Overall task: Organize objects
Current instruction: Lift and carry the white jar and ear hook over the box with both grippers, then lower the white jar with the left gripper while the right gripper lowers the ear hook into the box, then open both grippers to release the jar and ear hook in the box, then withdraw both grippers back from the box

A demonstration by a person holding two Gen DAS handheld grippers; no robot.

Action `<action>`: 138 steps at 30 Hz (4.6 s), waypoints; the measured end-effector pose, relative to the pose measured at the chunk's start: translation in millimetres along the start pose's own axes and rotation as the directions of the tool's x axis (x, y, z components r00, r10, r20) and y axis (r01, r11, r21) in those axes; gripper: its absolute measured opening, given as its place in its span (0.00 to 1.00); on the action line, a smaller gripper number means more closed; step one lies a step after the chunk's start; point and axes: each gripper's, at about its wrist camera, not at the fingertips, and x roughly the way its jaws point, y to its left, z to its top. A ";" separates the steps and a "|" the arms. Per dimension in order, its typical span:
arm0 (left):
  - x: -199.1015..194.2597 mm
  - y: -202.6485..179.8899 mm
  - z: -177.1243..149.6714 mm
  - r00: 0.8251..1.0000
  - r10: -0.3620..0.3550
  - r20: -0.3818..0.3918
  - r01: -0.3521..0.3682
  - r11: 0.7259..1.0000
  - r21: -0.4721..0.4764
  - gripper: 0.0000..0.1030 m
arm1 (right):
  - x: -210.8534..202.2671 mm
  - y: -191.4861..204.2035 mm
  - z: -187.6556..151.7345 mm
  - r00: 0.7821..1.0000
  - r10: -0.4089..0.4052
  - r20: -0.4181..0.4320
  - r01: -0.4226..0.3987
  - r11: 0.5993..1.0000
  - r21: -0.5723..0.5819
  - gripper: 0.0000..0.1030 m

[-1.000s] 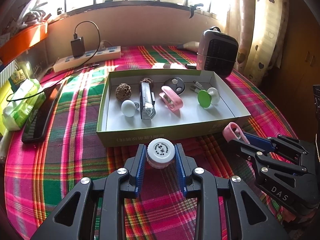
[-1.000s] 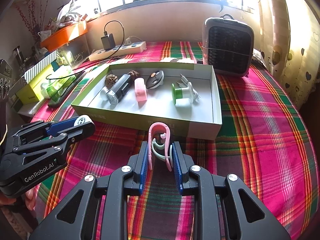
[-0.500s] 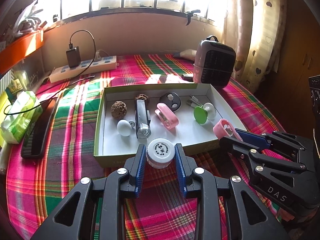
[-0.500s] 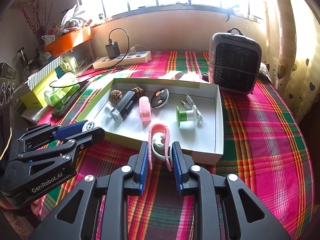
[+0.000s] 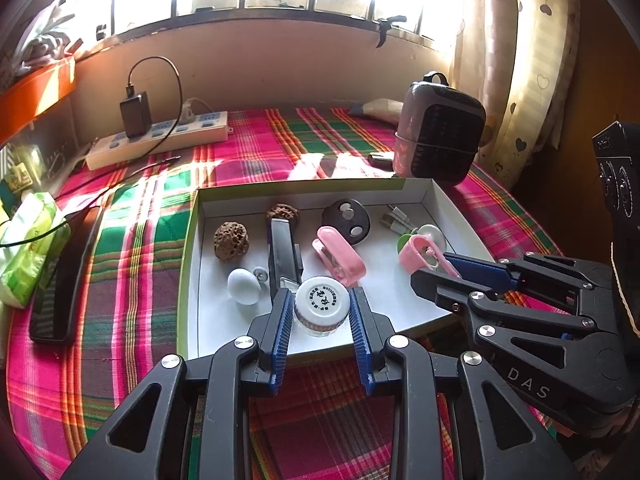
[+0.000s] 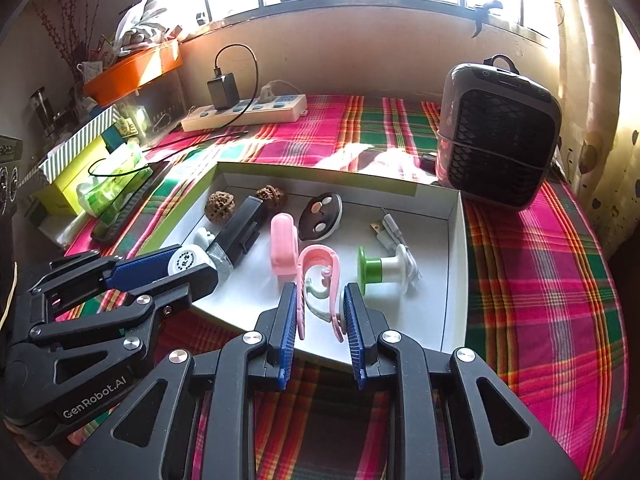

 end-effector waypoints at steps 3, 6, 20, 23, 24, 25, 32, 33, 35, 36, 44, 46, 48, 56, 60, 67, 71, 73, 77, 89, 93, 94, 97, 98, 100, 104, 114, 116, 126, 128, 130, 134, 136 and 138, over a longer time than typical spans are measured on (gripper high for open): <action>4.3 -0.1 2.9 1.000 -0.006 -0.001 0.006 1.000 0.006 0.26 | 6.7 -1.3 4.4 1.000 0.006 -0.013 -0.006 1.000 0.000 0.24; 9.9 -0.2 5.6 1.000 -0.016 -0.008 0.016 1.000 0.013 0.26 | 14.5 -3.5 8.2 0.999 0.015 -0.033 -0.015 1.000 -0.001 0.24; 25.1 -4.1 10.6 0.999 -0.013 -0.031 0.014 0.999 0.036 0.26 | 35.1 -13.0 11.8 0.997 -0.003 -0.083 0.002 1.000 -0.023 0.24; 25.4 -5.8 10.0 0.999 -0.018 -0.030 0.020 0.999 0.037 0.26 | 37.6 -17.0 11.1 0.996 -0.015 -0.090 0.014 1.000 -0.020 0.24; 26.8 -6.1 9.5 0.999 -0.016 -0.035 0.017 0.999 0.038 0.26 | 38.2 -18.3 10.6 0.996 -0.021 -0.092 0.019 1.000 -0.020 0.24; 28.0 -6.4 9.2 0.999 -0.016 -0.037 0.018 0.999 0.039 0.26 | 39.1 -18.8 10.3 0.995 -0.025 -0.094 0.023 1.000 -0.020 0.24; 32.4 -8.3 9.2 0.999 -0.009 -0.050 0.011 0.999 0.042 0.26 | 40.7 -22.9 10.1 0.995 -0.031 -0.098 0.029 0.999 -0.018 0.24; 32.6 -8.4 9.4 0.999 -0.009 -0.050 0.012 0.999 0.043 0.26 | 40.6 -22.8 10.1 0.995 -0.031 -0.098 0.029 0.999 -0.019 0.24; 34.1 -8.5 9.6 0.999 -0.010 -0.053 0.012 0.999 0.047 0.26 | 40.4 -22.6 9.9 0.995 -0.030 -0.097 0.028 0.999 -0.021 0.24; 35.2 -8.6 9.5 0.998 -0.007 -0.056 0.009 0.999 0.048 0.26 | 40.4 -22.4 9.9 0.995 -0.029 -0.097 0.027 0.999 -0.021 0.24; 41.5 -9.6 8.0 0.997 0.000 -0.077 0.004 0.999 0.052 0.26 | 40.0 -22.1 9.0 0.995 -0.022 -0.096 0.021 1.000 -0.015 0.24; 42.7 -9.3 7.1 0.997 0.001 -0.080 0.003 0.999 0.049 0.26 | 39.6 -21.6 8.7 0.995 -0.021 -0.095 0.020 1.000 -0.017 0.24; 42.6 -8.9 7.2 0.997 0.000 -0.079 0.004 0.999 0.046 0.26 | 39.3 -21.3 8.4 0.995 -0.021 -0.095 0.020 1.000 -0.016 0.24; 42.5 -7.2 7.0 0.996 0.002 -0.084 0.002 0.999 0.043 0.27 | 38.0 -20.6 8.0 0.995 -0.021 -0.096 0.021 1.000 -0.008 0.24; 42.7 -6.2 7.1 0.996 0.009 -0.087 -0.005 0.999 0.040 0.27 | 37.6 -20.4 7.7 0.995 -0.018 -0.096 0.017 1.000 -0.007 0.24; 37.9 -5.7 5.7 0.996 0.023 -0.084 -0.019 0.999 0.039 0.29 | 34.8 -20.1 4.7 0.995 -0.008 -0.097 0.009 1.000 0.007 0.26; 32.4 -5.2 4.4 0.997 0.022 -0.075 -0.020 0.999 0.028 0.29 | 30.8 -17.4 2.7 0.996 0.002 -0.087 -0.001 1.000 0.009 0.33; 29.1 -5.0 3.9 0.997 0.025 -0.070 -0.024 0.999 0.025 0.30 | 28.4 -16.0 2.1 0.997 0.001 -0.083 0.000 1.000 0.010 0.34; 21.5 -3.9 1.5 0.998 0.034 -0.058 -0.034 0.999 0.011 0.30 | 19.9 -17.3 -0.6 0.998 0.005 -0.063 -0.003 1.000 0.028 0.35; -8.0 -11.1 -13.5 0.995 0.102 -0.009 -0.102 0.995 -0.010 0.30 | -15.4 -8.5 -17.0 0.999 -0.034 0.006 0.034 0.998 0.043 0.41; -17.2 -13.5 -21.3 0.990 0.143 0.002 -0.143 0.990 -0.009 0.30 | -24.5 -5.3 -25.2 0.998 -0.061 0.020 0.060 0.997 0.045 0.41; -18.7 -13.0 -23.5 0.991 0.134 -0.003 -0.134 0.991 -0.016 0.30 | -26.6 -4.7 -27.5 0.998 -0.062 0.023 0.061 0.997 0.046 0.41; -22.6 -14.0 -32.2 0.989 0.151 -0.009 -0.151 0.988 -0.024 0.30 | -33.8 -1.2 -34.1 0.996 -0.083 0.041 0.081 0.996 0.043 0.42; -23.3 -15.3 -35.0 0.988 0.152 -0.010 -0.152 0.988 -0.022 0.30 | -35.2 -0.3 -36.8 0.996 -0.078 0.040 0.076 0.996 0.044 0.42; -24.7 -16.8 -40.8 0.988 0.151 -0.015 -0.151 0.988 -0.021 0.30 | -37.0 1.7 -41.8 0.997 -0.071 0.036 0.070 0.996 0.047 0.42; -25.1 -19.1 -50.8 0.990 0.141 -0.031 -0.142 0.989 -0.031 0.30 | -39.2 4.7 -53.0 0.996 -0.085 0.029 0.084 0.995 0.049 0.43; -25.5 -21.3 -67.0 0.987 0.153 -0.051 -0.156 0.987 -0.047 0.30 | -33.7 7.3 -74.9 0.995 -0.102 -0.015 0.102 0.993 0.052 0.47; -25.6 -21.8 -69.7 0.985 0.162 -0.053 -0.164 0.985 -0.048 0.30 | -33.3 6.8 -78.4 0.994 -0.109 -0.019 0.110 0.992 0.054 0.48; -22.2 -26.2 -82.7 0.976 0.205 -0.072 -0.210 0.976 -0.066 0.30 | -36.0 3.2 -92.2 0.987 -0.154 -0.042 0.157 0.986 0.065 0.54; -22.2 -26.4 -83.0 0.977 0.202 -0.072 -0.207 0.976 -0.068 0.32 | -37.0 3.2 -94.4 0.987 -0.159 -0.039 0.161 0.985 0.062 0.55; -22.3 -26.8 -83.3 0.977 0.200 -0.072 -0.205 0.976 -0.070 0.32 | -37.7 2.4 -95.0 0.986 -0.164 -0.040 0.167 0.984 0.062 0.55; -22.0 -28.7 -83.2 0.976 0.207 -0.074 -0.211 0.976 -0.057 0.35 | -36.5 3.8 -94.3 0.985 -0.166 -0.042 0.168 0.984 0.055 0.58; -21.9 -28.8 -83.0 0.976 0.205 -0.074 -0.209 0.976 -0.056 0.35 | -36.6 3.7 -94.3 0.985 -0.166 -0.043 0.168 0.984 0.054 0.58; -22.0 -28.6 -83.0 0.976 0.204 -0.074 -0.209 0.976 -0.057 0.35 | -36.7 3.5 -94.2 0.985 -0.165 -0.043 0.167 0.984 0.054 0.59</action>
